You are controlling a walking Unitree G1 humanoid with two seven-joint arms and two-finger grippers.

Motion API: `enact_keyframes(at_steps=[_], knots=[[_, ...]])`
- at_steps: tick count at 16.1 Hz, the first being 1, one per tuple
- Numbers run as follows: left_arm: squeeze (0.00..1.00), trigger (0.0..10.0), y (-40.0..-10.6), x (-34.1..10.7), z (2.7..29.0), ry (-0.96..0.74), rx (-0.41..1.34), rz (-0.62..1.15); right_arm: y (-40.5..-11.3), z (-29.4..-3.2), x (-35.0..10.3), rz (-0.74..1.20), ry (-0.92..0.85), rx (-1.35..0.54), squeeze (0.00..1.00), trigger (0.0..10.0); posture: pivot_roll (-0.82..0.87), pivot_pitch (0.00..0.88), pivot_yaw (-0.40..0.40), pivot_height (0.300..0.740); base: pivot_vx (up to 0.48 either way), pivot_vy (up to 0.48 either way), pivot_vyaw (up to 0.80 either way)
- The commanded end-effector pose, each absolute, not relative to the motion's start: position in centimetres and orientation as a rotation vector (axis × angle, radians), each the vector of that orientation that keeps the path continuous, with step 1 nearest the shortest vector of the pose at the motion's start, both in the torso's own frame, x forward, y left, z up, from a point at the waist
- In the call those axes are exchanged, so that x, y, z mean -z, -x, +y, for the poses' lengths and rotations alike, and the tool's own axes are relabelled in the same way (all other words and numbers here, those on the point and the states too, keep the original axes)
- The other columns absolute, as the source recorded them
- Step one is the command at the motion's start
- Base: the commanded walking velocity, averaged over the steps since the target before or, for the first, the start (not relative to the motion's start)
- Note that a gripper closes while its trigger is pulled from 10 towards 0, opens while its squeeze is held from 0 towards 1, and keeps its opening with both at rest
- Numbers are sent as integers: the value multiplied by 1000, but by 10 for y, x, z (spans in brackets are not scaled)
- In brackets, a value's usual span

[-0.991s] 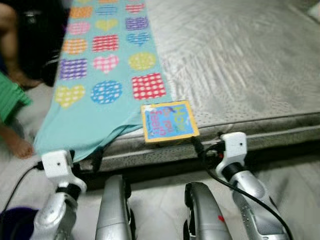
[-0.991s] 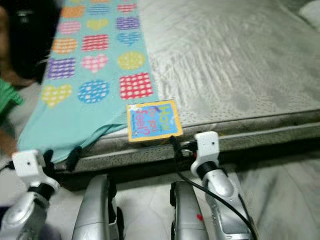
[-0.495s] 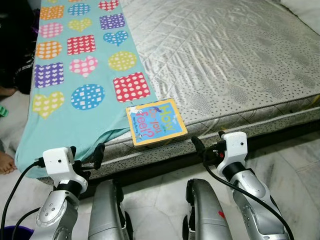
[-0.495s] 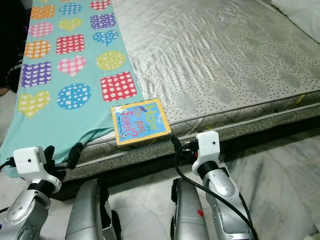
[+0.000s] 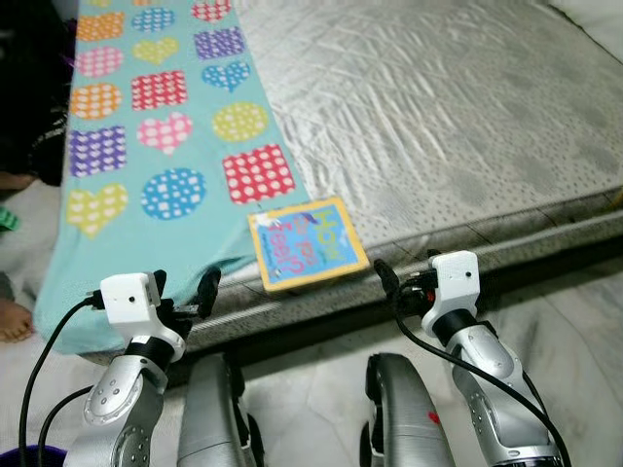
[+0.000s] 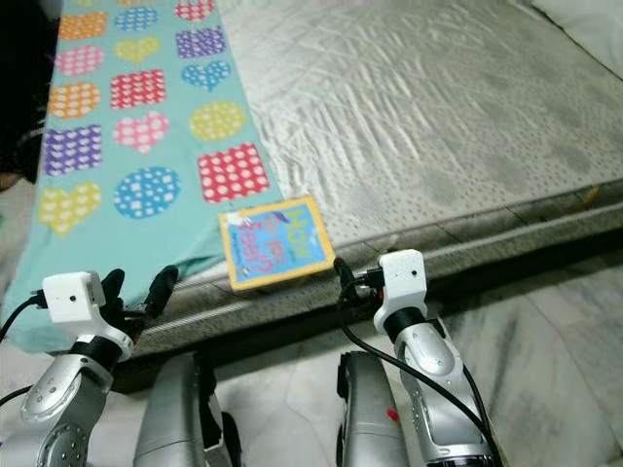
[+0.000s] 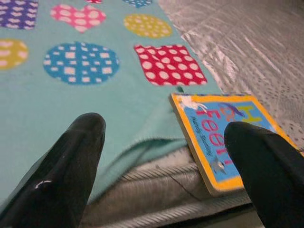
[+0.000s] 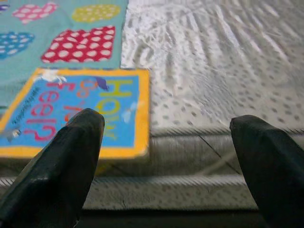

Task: Clean up the room

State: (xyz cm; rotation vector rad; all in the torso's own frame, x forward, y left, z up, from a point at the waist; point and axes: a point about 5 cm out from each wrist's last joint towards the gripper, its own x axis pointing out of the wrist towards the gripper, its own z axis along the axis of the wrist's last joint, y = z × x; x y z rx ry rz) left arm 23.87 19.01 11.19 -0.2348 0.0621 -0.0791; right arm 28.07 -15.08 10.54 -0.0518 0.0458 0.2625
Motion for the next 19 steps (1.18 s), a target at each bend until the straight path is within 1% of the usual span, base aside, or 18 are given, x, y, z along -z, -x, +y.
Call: enact_keyframes(at_steps=[1, 2, 8, 10, 11, 13, 14, 16, 17, 19], knots=[[0, 10000, -237, -107, 192, 236, 71, 88, -280, -150, -103, 47, 54, -269, 0, 10000, -166, 207, 33, 563, 259, 0, 0], [0, 10000, -237, -107, 192, 236, 72, 89, -280, -149, -103, 48, 56, -269, 0, 10000, -166, 205, 33, 563, 240, 0, 0], [0, 10000, -239, -104, 190, 247, 69, 111, -280, -150, -102, 45, 60, -264, 0, 10000, -169, 197, 38, 563, 0, 0, 0], [0, 10000, -240, -101, 190, 255, 43, 132, -279, -151, -102, 45, 63, -259, 0, 10000, -170, 197, 38, 563, 0, 0, 0], [0, 10000, -241, -97, 194, 293, -22, 159, -278, -153, -102, 45, 71, -258, 0, 10000, -174, 200, 39, 563, 0, 0, 0], [0, 10000, -243, -85, 201, 367, -101, 212, -278, -158, -104, 34, 127, -245, 0, 10000, -180, 207, 37, 563, 0, 0, 0], [0, 10000, -245, -80, 201, 395, -107, 239, -279, -162, -107, 20, 134, -237, 0, 10000, -184, 212, 36, 563, 0, 0, 0], [0, 10000, -246, -76, 201, 418, -109, 254, -279, -165, -110, 11, 132, -229, 0, 10000, -188, 217, 34, 563, 0, 0, 0], [0, 10000, -253, -67, 197, 476, -55, 296, -277, -180, -115, 7, 139, -182, 0, 10000, -221, 239, 22, 563, 0, 0, 0], [0, 10000, -256, -64, 197, 485, -40, 305, -275, -184, -116, 11, 140, -172, 0, 10000, -226, 241, 21, 563, 0, 0, 0]])
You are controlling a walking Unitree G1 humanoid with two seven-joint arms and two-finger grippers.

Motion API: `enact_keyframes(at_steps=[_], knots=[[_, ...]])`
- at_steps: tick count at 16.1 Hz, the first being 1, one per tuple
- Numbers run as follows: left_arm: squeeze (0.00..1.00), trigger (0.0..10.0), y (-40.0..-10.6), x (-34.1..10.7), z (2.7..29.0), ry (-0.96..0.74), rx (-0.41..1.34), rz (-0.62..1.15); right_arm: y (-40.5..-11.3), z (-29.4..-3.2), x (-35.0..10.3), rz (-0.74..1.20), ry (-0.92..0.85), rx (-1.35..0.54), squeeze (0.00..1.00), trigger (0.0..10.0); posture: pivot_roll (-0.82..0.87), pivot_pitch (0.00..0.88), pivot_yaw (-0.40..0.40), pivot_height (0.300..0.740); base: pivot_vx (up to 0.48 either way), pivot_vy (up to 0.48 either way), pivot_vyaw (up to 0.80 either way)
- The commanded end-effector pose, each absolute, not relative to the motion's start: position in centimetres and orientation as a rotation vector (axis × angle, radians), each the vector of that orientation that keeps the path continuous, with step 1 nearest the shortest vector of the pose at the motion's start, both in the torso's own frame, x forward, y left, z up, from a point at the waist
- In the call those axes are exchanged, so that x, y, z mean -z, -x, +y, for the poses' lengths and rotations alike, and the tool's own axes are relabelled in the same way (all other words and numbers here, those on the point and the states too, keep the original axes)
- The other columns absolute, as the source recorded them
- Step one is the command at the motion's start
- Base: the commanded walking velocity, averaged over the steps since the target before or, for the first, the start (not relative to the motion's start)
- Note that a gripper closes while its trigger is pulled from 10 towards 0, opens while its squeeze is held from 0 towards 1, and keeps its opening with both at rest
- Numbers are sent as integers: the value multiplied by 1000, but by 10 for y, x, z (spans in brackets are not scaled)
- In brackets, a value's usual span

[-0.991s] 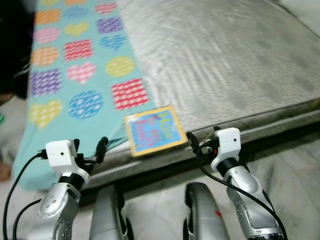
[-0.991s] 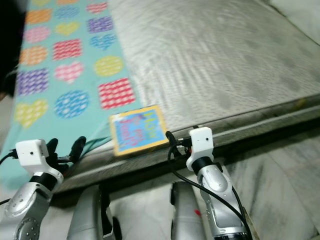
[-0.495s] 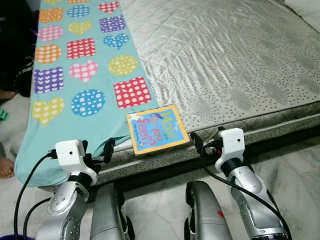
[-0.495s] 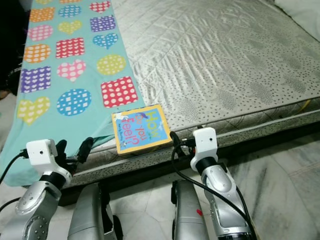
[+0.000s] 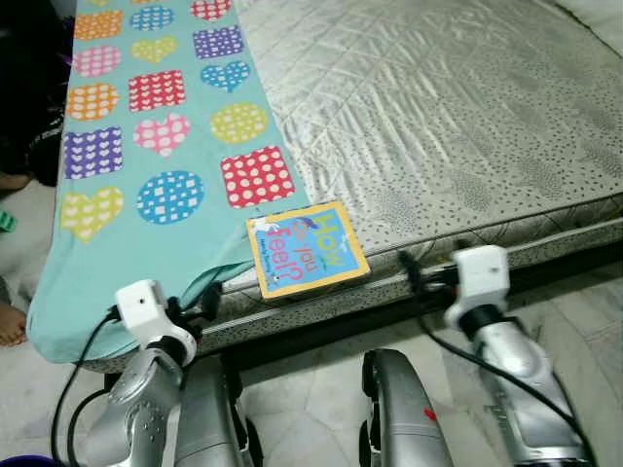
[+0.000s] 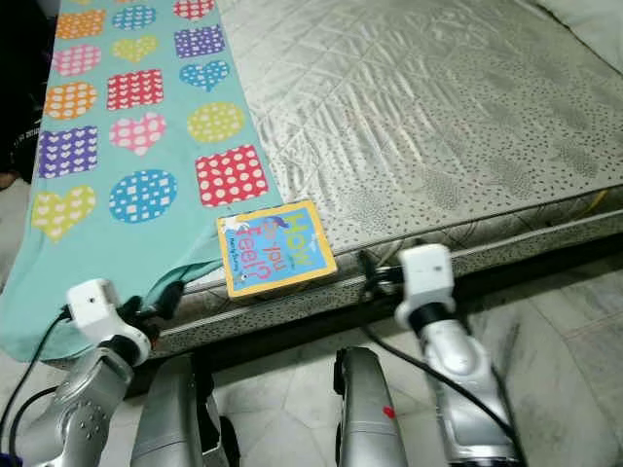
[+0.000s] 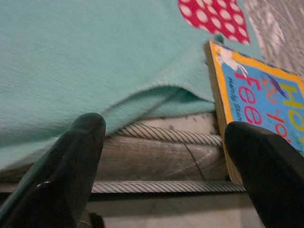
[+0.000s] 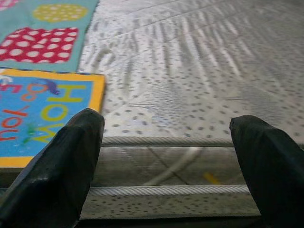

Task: Clean up the room

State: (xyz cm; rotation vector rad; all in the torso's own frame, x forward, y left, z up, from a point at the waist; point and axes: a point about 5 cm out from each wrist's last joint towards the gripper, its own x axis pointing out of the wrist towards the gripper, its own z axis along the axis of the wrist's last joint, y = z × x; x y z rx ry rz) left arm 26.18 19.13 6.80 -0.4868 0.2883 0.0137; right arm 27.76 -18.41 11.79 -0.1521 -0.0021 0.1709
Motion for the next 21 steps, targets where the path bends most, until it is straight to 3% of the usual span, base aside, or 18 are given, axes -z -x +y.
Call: enact_keyframes(at_steps=[1, 7, 21], knots=[[0, 10000, -263, -62, 195, 499, -4, 313, -271, -192, -116, 17, 145, -150, 0, 10000, -243, 253, 18, 563, 0, 0, 0], [0, 10000, -309, -70, 166, 560, 138, 306, -257, -200, -117, 32, 146, -103, 0, 10000, -285, 279, 25, 563, 0, 0, 0], [0, 10000, -332, -59, 138, 706, 352, 421, -253, -201, -125, 30, 145, -65, 0, 10000, -314, 282, 36, 563, 0, 0, 0]])
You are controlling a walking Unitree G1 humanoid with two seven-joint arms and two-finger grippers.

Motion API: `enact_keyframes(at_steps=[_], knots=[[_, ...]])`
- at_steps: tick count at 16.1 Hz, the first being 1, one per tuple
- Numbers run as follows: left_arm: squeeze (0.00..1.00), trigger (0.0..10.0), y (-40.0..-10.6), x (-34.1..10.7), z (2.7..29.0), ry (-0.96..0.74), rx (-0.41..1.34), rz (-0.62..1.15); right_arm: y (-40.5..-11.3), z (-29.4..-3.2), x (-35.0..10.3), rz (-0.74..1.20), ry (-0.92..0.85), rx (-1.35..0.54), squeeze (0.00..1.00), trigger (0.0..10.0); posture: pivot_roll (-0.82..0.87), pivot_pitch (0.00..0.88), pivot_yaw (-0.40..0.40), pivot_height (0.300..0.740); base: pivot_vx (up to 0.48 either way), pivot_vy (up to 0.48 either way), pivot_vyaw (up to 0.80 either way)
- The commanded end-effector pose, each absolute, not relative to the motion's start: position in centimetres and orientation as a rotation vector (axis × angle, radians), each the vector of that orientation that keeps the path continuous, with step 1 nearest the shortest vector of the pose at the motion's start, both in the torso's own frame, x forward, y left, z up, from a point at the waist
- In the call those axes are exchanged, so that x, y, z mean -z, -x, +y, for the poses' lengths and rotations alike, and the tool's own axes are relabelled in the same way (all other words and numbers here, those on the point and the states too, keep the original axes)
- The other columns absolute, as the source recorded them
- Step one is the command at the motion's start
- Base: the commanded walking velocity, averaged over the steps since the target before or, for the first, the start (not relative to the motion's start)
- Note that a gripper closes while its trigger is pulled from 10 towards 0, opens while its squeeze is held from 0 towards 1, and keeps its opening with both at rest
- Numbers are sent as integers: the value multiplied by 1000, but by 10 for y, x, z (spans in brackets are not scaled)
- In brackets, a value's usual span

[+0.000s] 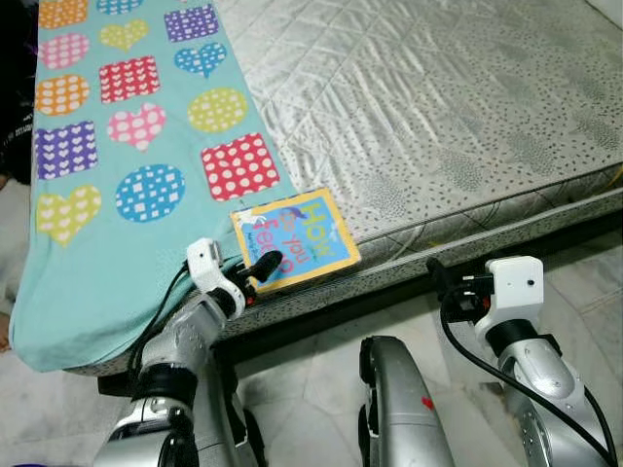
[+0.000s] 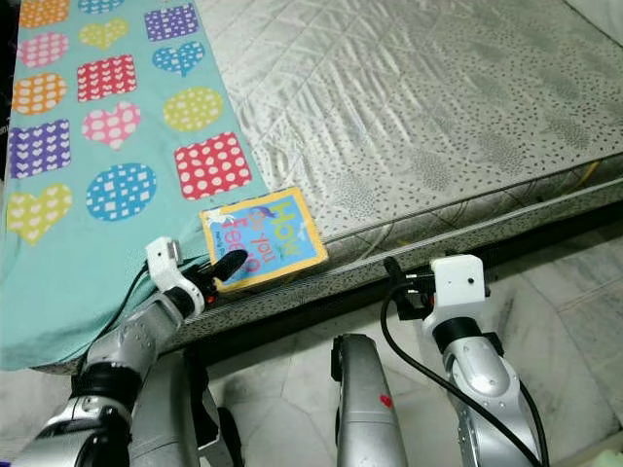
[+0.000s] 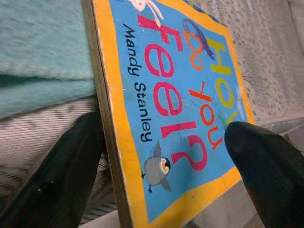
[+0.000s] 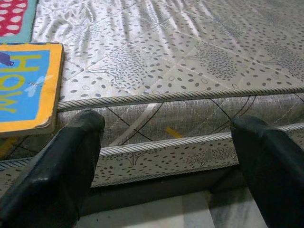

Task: Clean up the room

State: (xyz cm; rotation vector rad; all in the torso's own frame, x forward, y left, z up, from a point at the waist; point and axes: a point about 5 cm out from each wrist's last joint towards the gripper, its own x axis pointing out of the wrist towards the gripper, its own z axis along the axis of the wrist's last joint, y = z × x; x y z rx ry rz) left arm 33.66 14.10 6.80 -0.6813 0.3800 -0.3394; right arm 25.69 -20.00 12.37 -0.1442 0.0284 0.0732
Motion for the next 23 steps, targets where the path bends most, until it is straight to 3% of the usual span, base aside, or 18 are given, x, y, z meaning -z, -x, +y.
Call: enact_keyframes(at_steps=[1, 2, 3, 4, 5, 6, 7, 8, 12, 13, 14, 23], knots=[[0, 10000, -332, -60, 135, 725, 382, 427, -253, -201, -125, 28, 145, -62, 0, 10000, -314, 281, 36, 563, 0, 0, 0], [0, 10000, -333, -60, 132, 750, 403, 427, -254, -201, -126, 27, 145, -60, 0, 10000, -314, 281, 36, 563, 0, 0, 0], [0, 7176, -334, -61, 130, 775, 411, 422, -254, -201, -126, 25, 145, -59, 0, 10000, -314, 281, 36, 563, 0, 0, 0], [0, 7176, -334, -61, 130, 787, 416, 419, -254, -201, -126, 25, 145, -58, 0, 10000, -314, 281, 36, 563, 0, 0, 0], [0, 1804, -334, -61, 128, 822, 424, 413, -255, -201, -126, 23, 145, -56, 0, 10000, -317, 277, 36, 563, 0, 0, 0], [0, 0, -335, -62, 125, 866, 460, 393, -256, -201, -127, 21, 147, -52, 0, 10000, -318, 273, 35, 563, 0, 0, 0], [0, 8706, -335, -63, 124, 877, 471, 388, -257, -201, -127, 21, 148, -51, 0, 10000, -319, 272, 35, 563, 0, 0, 0], [0, 10000, -335, -63, 122, 923, 478, 377, -257, -202, -128, 18, 149, -49, 0, 10000, -321, 270, 35, 563, 0, 0, 0], [0, 10000, -332, -62, 115, 1049, 548, 383, -259, -203, -129, 12, 154, -45, 0, 10000, -323, 262, 33, 563, 0, 0, 0], [0, 3451, -332, -63, 114, 1070, 562, 383, -260, -202, -129, 11, 155, -46, 0, 10000, -322, 261, 33, 563, 0, 0, 0], [0, 0, -332, -62, 115, 1084, 548, 384, -260, -202, -129, 10, 154, -47, 0, 10000, -321, 259, 33, 563, 0, 0, 0], [0, 0, -332, -58, 124, 1162, 489, 359, -260, -200, -128, 11, 149, -48, 0, 10000, -321, 262, 34, 563, 0, 0, 0]])
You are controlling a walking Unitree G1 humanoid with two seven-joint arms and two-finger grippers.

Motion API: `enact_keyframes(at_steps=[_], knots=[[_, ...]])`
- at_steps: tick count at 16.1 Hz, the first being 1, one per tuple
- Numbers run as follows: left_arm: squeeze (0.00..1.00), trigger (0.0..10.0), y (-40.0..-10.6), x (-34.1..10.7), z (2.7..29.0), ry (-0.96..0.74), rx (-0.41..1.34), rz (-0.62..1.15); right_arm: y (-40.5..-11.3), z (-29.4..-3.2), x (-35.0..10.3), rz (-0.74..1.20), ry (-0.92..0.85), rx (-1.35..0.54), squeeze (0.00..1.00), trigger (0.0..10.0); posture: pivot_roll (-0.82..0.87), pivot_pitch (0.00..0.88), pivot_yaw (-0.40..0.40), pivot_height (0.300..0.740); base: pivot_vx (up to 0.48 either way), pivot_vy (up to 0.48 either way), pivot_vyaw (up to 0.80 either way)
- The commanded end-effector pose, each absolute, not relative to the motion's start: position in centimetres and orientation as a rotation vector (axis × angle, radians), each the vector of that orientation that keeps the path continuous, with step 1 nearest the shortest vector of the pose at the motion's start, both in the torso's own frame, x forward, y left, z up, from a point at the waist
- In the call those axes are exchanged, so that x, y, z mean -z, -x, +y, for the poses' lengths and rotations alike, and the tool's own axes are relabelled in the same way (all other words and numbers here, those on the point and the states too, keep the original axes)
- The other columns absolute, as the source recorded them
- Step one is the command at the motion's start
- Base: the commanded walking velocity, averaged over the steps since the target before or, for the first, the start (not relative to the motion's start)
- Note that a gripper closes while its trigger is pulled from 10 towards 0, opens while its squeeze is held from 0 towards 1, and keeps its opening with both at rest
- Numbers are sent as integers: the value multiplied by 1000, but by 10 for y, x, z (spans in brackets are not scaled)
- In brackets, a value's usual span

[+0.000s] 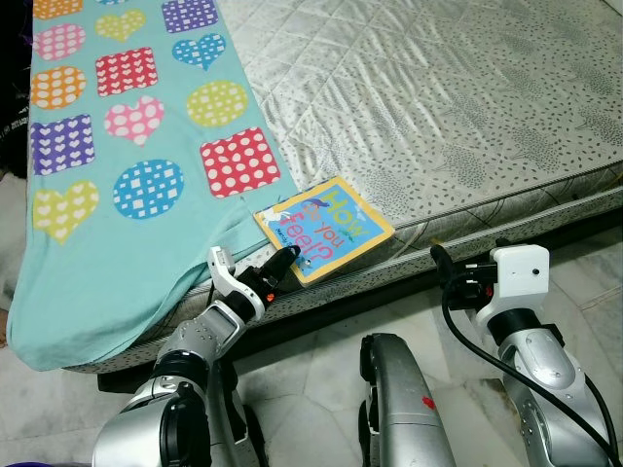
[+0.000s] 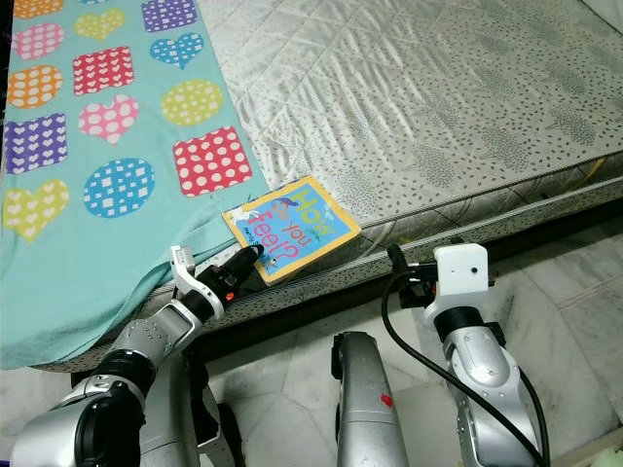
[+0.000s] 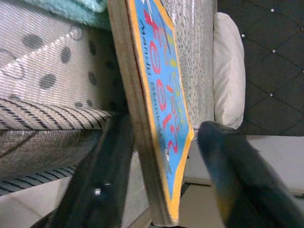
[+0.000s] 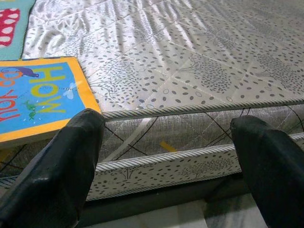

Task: Clean up the room

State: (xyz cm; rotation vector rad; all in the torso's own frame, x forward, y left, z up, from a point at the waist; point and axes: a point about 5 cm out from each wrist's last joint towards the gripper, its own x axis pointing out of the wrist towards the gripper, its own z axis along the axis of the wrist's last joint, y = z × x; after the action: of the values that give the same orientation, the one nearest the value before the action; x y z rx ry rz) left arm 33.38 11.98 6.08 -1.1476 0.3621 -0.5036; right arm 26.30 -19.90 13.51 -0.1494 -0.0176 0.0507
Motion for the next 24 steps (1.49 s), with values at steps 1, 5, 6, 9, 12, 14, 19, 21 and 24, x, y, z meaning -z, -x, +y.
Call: enact_keyframes(at_steps=[1, 5, 6, 9, 12, 14, 19, 21, 24], knots=[[0, 0, -333, -59, 125, 1172, 487, 344, -261, -199, -128, 10, 149, -48, 0, 10000, -322, 263, 33, 563, 0, 0, 0], [0, 0, -334, -62, 127, 1197, 485, 309, -262, -199, -128, 9, 148, -48, 0, 10000, -324, 261, 34, 563, 0, 0, 0], [0, 0, -334, -62, 127, 1196, 491, 307, -262, -200, -128, 9, 149, -48, 0, 10000, -325, 261, 34, 563, 0, 0, 0], [0, 0, -335, -62, 128, 1201, 491, 300, -263, -199, -128, 8, 149, -48, 0, 10000, -323, 260, 33, 563, 0, 0, 0], [0, 0, -335, -63, 130, 1209, 478, 284, -263, -198, -129, 5, 150, -53, 0, 10000, -322, 259, 32, 563, 0, 0, 0], [0, 0, -336, -63, 133, 1214, 458, 271, -264, -198, -129, 4, 150, -53, 0, 10000, -322, 260, 32, 563, 0, 0, 0], [0, 0, -342, -68, 146, 1140, 367, 173, -266, -198, -129, -1, 152, -53, 0, 10000, -320, 250, 31, 563, 0, 0, 0], [0, 0, -345, -78, 154, 969, 359, 95, -269, -199, -130, -8, 151, -51, 0, 10000, -310, 228, 32, 563, 0, 0, 0], [0, 0, -343, -101, 174, 616, 304, -75, -278, -193, -135, -37, 106, -52, 0, 10000, -283, 185, 40, 563, 0, 0, 0]])
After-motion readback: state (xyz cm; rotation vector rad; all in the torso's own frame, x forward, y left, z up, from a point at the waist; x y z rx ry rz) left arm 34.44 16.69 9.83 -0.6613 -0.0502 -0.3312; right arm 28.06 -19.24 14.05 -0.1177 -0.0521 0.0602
